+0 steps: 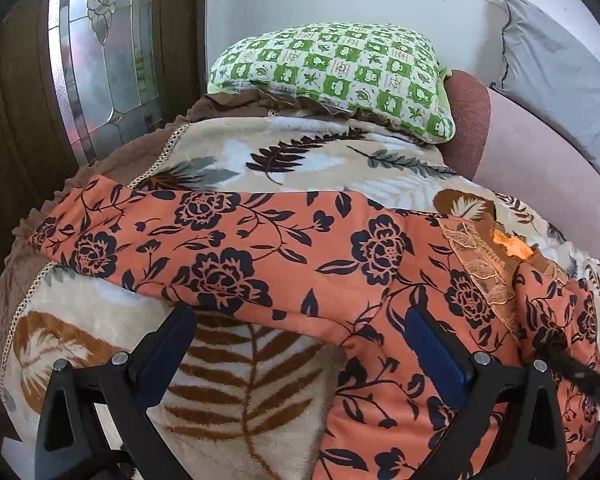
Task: Fold small clothes
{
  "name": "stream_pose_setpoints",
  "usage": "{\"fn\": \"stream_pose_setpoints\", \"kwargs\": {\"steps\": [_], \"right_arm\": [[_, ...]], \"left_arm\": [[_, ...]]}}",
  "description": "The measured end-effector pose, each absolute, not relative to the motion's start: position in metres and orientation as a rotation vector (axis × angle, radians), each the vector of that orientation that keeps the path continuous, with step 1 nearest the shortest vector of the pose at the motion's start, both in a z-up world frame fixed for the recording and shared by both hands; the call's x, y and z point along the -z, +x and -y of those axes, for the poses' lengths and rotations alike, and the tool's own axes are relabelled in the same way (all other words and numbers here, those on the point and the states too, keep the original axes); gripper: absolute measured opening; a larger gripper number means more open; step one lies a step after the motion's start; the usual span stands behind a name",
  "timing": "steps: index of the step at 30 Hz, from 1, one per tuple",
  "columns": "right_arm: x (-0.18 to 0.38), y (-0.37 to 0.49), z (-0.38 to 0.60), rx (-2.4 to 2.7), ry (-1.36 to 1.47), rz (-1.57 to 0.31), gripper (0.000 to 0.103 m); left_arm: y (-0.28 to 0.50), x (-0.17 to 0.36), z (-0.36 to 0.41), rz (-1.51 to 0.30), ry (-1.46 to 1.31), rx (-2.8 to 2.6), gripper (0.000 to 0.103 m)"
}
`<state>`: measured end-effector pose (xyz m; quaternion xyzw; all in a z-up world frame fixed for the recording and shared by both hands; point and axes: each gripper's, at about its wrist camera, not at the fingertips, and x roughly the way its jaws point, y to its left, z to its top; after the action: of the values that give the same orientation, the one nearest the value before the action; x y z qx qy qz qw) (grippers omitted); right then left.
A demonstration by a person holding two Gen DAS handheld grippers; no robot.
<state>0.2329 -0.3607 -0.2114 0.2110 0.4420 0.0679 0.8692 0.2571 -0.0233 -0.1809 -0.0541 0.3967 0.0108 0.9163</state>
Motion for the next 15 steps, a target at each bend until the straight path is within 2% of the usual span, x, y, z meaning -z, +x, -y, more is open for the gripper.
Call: {"fn": "stream_pose_setpoints", "kwargs": {"steps": [4, 9, 12, 15], "right_arm": [[0.205, 0.221, 0.416, -0.025, 0.76, -0.734, 0.075], [0.256, 0.233, 0.469, 0.186, 1.207, -0.659, 0.073], [0.274, 0.255, 0.458, 0.181, 1.295, -0.694, 0.073], [0.249, 0.298, 0.404, 0.006, 1.188, -0.733, 0.073]], "left_arm": [[0.255, 0.179, 0.022, -0.814, -0.118, -0.012, 0.103], [0.253, 0.178, 0.016, -0.806, -0.123, -0.013, 0.103], [0.254, 0.178, 0.012, -0.806, -0.124, -0.02, 0.103], [0.256, 0.176, 0.008, -0.796, -0.125, -0.043, 0.103]]}}
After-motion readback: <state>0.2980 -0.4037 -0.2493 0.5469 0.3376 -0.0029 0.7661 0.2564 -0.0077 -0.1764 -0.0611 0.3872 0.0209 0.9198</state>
